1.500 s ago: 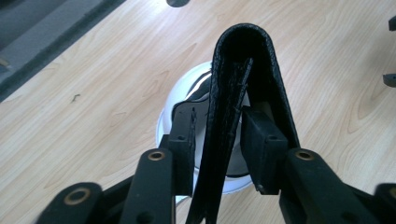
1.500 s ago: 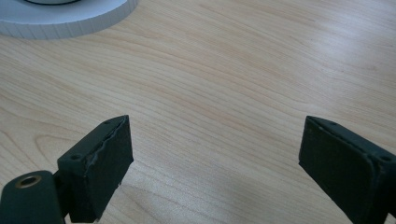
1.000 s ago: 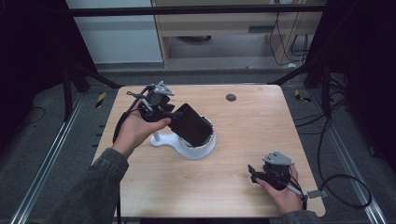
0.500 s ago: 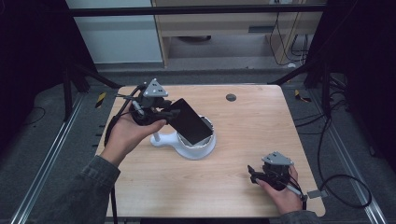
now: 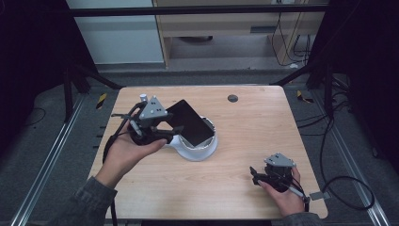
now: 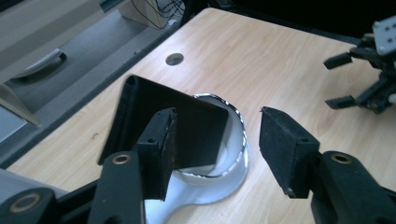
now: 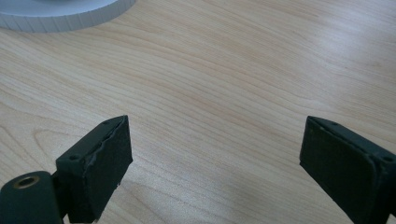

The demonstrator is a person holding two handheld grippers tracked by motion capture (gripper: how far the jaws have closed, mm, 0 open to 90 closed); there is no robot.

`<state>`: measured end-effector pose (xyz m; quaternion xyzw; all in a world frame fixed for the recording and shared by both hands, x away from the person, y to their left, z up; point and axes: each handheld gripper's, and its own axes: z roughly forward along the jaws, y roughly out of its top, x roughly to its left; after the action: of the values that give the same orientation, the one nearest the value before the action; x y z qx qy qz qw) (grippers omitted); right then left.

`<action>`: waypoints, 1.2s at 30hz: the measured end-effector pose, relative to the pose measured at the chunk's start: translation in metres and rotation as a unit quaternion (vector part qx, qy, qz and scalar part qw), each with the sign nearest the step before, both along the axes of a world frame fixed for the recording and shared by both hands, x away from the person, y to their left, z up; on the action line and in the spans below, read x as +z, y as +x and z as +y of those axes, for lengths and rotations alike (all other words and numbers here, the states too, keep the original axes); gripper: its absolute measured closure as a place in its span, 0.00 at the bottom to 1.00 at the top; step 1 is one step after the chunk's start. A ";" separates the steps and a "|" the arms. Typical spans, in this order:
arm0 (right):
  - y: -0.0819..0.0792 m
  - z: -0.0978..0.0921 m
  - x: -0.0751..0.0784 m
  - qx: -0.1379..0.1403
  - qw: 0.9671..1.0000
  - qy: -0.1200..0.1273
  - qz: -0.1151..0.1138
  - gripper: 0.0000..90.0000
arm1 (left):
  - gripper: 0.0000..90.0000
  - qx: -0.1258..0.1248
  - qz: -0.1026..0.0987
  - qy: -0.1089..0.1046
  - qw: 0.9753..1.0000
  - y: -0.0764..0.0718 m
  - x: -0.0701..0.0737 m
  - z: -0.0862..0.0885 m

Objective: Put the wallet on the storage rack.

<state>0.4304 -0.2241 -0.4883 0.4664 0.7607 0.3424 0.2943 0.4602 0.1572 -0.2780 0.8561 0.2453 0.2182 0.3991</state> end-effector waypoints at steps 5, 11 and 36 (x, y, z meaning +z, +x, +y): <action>0.000 0.001 0.000 0.002 1.000 0.002 0.001 0.10 | 0.45 0.000 0.008 -0.007 1.000 -0.012 -0.024 0.003; 0.000 0.001 -0.001 0.001 1.000 0.002 0.004 0.09 | 0.40 0.003 0.027 -0.010 1.000 -0.019 -0.055 0.010; 0.009 0.003 -0.018 0.017 0.997 0.037 0.072 0.05 | 0.12 0.159 0.101 -0.023 0.982 -0.006 -0.204 0.088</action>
<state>0.4392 -0.2208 -0.5062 0.4871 0.7747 0.3407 0.2156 0.4540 0.2447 -0.4822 0.8145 0.4219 0.1860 0.3521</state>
